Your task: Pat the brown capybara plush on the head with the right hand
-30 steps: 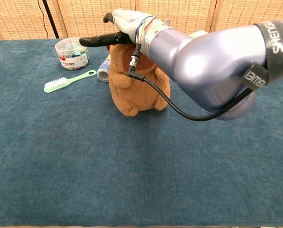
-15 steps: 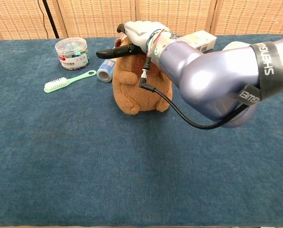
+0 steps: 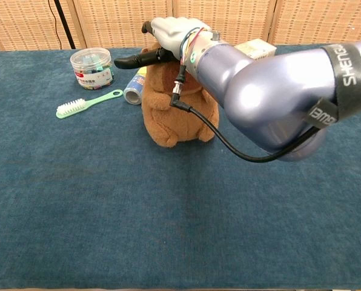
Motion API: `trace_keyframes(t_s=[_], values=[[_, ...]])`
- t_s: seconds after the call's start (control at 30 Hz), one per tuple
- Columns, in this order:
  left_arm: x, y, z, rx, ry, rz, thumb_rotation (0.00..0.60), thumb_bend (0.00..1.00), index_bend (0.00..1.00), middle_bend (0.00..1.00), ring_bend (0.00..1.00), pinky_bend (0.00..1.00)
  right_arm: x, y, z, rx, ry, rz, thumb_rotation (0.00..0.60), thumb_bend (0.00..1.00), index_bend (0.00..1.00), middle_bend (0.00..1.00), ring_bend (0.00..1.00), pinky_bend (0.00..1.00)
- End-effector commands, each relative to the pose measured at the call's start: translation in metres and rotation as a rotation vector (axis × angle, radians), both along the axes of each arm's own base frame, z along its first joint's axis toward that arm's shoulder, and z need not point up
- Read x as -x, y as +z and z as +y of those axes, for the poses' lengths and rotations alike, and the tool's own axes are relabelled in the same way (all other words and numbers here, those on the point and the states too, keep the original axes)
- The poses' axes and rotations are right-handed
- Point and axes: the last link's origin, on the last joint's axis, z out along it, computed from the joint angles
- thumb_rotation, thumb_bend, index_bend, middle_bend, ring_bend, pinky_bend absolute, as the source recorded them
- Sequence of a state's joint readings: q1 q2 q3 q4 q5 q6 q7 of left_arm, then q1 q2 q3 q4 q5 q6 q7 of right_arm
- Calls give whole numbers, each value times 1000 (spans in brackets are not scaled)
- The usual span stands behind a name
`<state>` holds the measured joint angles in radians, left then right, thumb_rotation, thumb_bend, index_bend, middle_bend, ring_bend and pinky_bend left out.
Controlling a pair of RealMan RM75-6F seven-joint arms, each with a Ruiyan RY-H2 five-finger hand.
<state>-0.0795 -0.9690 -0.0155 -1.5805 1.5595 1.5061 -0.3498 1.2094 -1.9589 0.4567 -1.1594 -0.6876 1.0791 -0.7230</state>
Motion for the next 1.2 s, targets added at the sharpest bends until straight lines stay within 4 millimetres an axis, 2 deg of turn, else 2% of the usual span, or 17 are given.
trace_keyframes(t_s=[0.03,0.2,0.3,0.33,0.4,0.5,0.63,0.8,0.87,1.0,1.1,1.13,1.2], values=[[0,0,0,-2,0,-1,600,0,0,0,0,0,-9,18,1,31,23,-18,86,0,0,0,0,0],[0,0,0,0,3,-1,600,0,0,0,0,0,-21,50,8,80,87,-37,88,0,0,0,0,0],[0,0,0,1,1,-1,600,0,0,0,0,0,-18,68,13,109,111,-27,89,0,0,0,0,0],[-1,0,-1,1,1,-1,600,0,0,0,0,0,-12,80,14,139,122,-15,89,0,0,0,0,0],[-1,0,-1,3,0,-1,600,0,0,0,0,0,-5,91,15,156,136,-8,89,0,0,0,0,0],[-1,-2,-3,12,-2,1,600,0,0,0,0,0,18,116,16,204,132,6,89,0,0,0,0,0],[-2,-3,-3,16,-4,3,600,0,0,0,0,0,38,135,19,224,124,21,87,0,0,0,0,0],[-4,-6,-5,21,-7,12,600,0,0,0,0,0,94,167,36,250,109,58,88,0,0,0,0,0],[-4,-8,-6,23,-9,21,600,0,0,0,0,0,115,176,46,242,98,56,88,0,0,0,0,0],[-7,-16,-7,45,-20,52,600,0,0,0,0,0,173,193,66,249,28,86,85,0,0,0,0,0],[-9,-20,-7,52,-25,67,600,0,0,0,0,0,206,202,75,267,-9,106,86,0,0,0,0,0],[-9,-22,-8,52,-28,72,600,0,0,0,0,0,223,208,81,278,-38,121,85,0,0,0,0,0],[-10,-22,-9,49,-30,74,600,0,0,0,0,0,238,214,87,289,-49,129,86,0,0,0,0,0]])
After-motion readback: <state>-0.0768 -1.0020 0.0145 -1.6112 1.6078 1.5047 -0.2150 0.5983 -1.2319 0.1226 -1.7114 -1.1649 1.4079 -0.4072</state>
